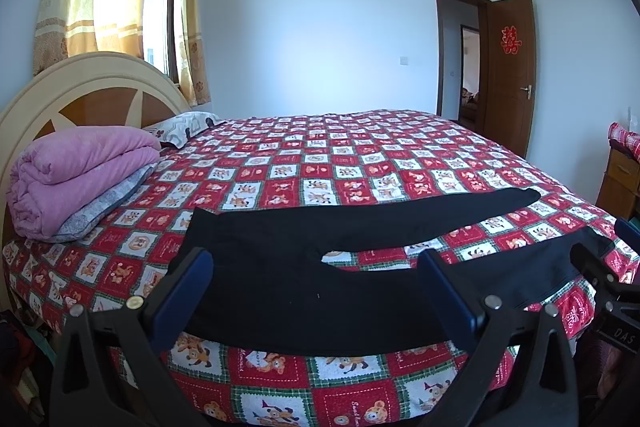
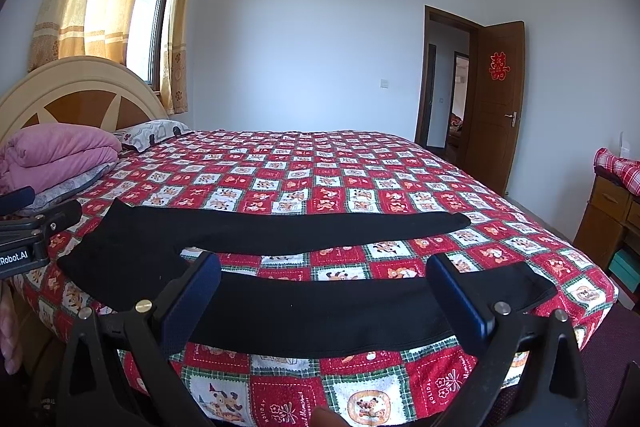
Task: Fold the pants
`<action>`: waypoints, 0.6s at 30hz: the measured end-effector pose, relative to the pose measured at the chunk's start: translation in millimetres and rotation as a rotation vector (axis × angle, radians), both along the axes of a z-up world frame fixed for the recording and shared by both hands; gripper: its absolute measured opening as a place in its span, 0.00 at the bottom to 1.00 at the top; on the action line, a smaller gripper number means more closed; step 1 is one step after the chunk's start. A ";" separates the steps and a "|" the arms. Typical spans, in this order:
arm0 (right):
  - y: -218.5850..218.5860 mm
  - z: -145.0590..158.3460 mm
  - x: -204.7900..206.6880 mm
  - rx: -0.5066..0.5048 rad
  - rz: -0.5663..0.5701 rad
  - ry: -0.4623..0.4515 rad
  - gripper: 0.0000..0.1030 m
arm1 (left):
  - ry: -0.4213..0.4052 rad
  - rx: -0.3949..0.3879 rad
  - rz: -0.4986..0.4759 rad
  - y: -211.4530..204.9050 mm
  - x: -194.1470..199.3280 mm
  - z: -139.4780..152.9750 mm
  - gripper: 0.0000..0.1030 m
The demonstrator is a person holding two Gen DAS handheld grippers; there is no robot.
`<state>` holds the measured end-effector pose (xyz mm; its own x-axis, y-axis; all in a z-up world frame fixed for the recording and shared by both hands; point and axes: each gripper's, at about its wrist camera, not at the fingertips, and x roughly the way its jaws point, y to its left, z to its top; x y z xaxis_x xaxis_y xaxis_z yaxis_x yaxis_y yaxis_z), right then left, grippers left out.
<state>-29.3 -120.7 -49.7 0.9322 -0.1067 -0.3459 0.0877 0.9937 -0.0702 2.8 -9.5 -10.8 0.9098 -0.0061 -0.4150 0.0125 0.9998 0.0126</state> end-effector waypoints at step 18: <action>-36.9 -2.9 43.4 -0.006 0.034 0.015 0.99 | 0.073 0.078 0.116 59.6 93.3 -30.0 1.00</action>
<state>14.0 -157.6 -52.6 0.9299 -0.0774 -0.3595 0.0530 0.9956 -0.0773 96.2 50.1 -40.8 0.8700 0.1326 -0.4748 -0.0998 0.9906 0.0937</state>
